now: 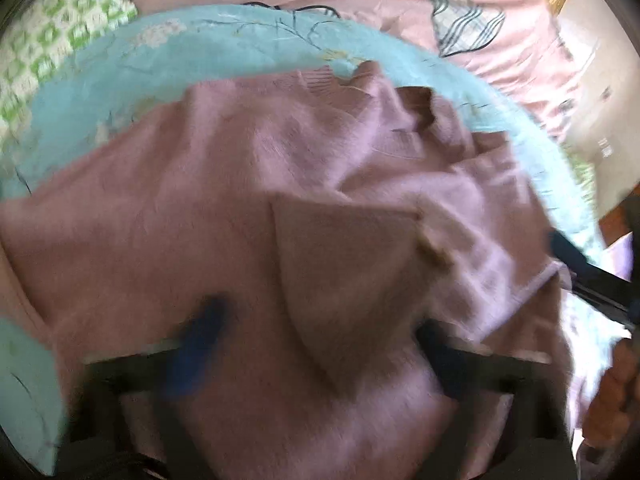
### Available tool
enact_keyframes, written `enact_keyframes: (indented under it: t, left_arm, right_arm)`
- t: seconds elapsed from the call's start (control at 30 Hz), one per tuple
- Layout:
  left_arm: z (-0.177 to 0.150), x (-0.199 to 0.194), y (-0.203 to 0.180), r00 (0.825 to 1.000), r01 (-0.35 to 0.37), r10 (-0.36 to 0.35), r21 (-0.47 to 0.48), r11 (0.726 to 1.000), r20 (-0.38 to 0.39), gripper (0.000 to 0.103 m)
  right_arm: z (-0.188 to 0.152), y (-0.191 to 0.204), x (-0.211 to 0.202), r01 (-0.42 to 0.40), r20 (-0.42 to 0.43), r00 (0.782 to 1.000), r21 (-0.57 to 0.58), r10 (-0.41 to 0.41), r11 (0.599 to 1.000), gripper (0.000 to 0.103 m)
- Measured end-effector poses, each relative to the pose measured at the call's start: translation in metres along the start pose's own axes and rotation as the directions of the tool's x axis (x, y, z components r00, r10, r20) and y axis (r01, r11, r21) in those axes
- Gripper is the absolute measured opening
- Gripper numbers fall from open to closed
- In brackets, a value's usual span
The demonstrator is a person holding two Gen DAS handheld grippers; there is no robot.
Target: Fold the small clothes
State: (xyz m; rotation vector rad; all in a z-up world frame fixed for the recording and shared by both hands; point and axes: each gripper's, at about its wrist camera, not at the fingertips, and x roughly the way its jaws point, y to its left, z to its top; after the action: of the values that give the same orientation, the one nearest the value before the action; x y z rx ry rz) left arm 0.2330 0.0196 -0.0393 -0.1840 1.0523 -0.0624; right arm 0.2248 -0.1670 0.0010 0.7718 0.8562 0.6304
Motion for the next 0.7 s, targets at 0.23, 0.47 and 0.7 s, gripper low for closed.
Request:
enact_keyframes:
  t: [0.23,0.47,0.7]
  left_arm:
    - [-0.014,-0.021,0.045,0.998,0.061,-0.056,-0.124,0.99,0.04,0.021]
    - [-0.006,-0.016,0.045,0.998,0.04,-0.034,-0.114,0.993,0.051,0.008]
    - [-0.025,-0.041,0.101,0.99,0.037,-0.006,-0.215,0.976,0.143,0.003]
  right_arm:
    - [0.01,-0.03,-0.07,0.081,0.141,0.986,0.035,-0.085,0.996,0.075]
    - [0.036,-0.055,-0.1,0.193,0.231,0.951,0.074,-0.205,0.978,0.075]
    - [0.077,-0.076,-0.089,0.35,0.205,0.912,0.056,-0.354,0.935,0.075]
